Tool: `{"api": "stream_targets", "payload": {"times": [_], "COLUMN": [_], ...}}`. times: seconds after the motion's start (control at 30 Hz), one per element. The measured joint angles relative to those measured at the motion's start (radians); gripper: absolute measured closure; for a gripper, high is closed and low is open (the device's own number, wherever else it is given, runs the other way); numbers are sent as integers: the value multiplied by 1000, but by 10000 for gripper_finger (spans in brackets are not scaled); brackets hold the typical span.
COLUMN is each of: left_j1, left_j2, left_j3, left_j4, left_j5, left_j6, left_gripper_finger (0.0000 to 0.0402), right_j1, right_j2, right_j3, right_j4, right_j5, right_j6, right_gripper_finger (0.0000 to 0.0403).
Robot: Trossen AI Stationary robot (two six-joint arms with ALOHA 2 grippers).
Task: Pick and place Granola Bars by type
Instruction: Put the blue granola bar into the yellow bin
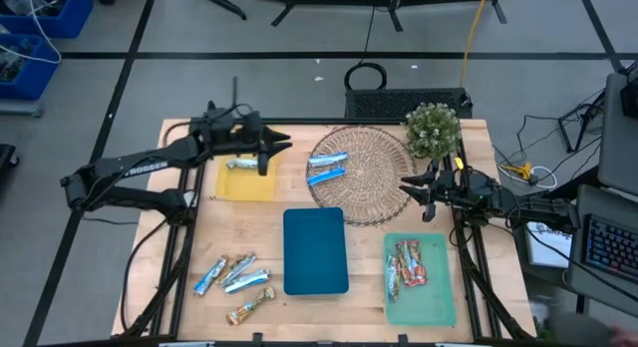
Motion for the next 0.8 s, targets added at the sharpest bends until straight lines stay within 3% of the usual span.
{"api": "stream_targets", "payload": {"times": [0.2, 0.57, 0.67, 0.8], "left_j1": [1, 2, -1, -11], "left_j2": [186, 534, 615, 686], "left_j3": [149, 472, 560, 638], "left_j4": [-115, -437, -512, -575], "left_j5": [-3, -141, -129, -114], "left_j6": [78, 62, 99, 141], "left_gripper_finger": [289, 290, 314, 384], "right_j1": [0, 0, 0, 0], "right_j2": [0, 0, 0, 0], "right_j3": [0, 0, 0, 0], "right_j4": [0, 0, 0, 0], "right_j5": [0, 0, 0, 0], "right_j6": [0, 0, 0, 0], "right_gripper_finger": [303, 303, 303, 303]}}
